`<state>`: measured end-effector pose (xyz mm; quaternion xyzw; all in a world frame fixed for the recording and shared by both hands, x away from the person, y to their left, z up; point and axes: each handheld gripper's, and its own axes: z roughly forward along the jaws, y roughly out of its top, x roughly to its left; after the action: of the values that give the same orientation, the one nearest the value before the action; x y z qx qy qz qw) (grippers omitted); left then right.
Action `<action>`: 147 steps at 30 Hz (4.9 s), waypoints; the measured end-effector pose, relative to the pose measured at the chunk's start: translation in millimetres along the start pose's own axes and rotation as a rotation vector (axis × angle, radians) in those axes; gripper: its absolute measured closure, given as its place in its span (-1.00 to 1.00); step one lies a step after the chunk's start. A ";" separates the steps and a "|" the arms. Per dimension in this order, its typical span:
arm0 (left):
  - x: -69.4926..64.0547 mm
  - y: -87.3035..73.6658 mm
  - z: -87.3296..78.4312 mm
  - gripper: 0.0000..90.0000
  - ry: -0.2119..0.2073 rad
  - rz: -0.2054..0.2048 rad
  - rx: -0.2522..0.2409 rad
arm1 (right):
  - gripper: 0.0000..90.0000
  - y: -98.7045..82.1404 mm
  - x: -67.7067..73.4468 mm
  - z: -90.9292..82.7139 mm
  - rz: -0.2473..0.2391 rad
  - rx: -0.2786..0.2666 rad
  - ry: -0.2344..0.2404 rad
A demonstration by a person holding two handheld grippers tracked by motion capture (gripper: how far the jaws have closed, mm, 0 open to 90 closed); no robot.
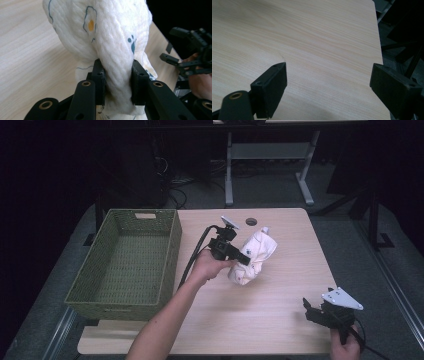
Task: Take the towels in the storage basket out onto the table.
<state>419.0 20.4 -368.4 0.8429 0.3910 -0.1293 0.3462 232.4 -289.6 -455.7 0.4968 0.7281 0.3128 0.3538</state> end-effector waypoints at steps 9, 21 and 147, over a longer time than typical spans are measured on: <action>4.1 -7.6 24.8 0.54 0.034 -0.005 0.021 | -0.69 0.3 0.0 -0.5 0.005 0.000 0.002; 17.8 -20.6 40.9 0.52 0.045 -0.066 0.025 | -0.69 0.8 1.0 0.0 -0.007 -0.001 0.005; -15.5 -186.5 -23.3 -0.24 -0.020 0.167 -0.172 | -0.69 -0.2 6.1 1.7 -0.034 0.027 0.017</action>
<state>268.0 112.3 -433.9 0.8383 0.3256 -0.0744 0.4309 232.1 -283.8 -458.0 0.4863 0.7435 0.3012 0.3462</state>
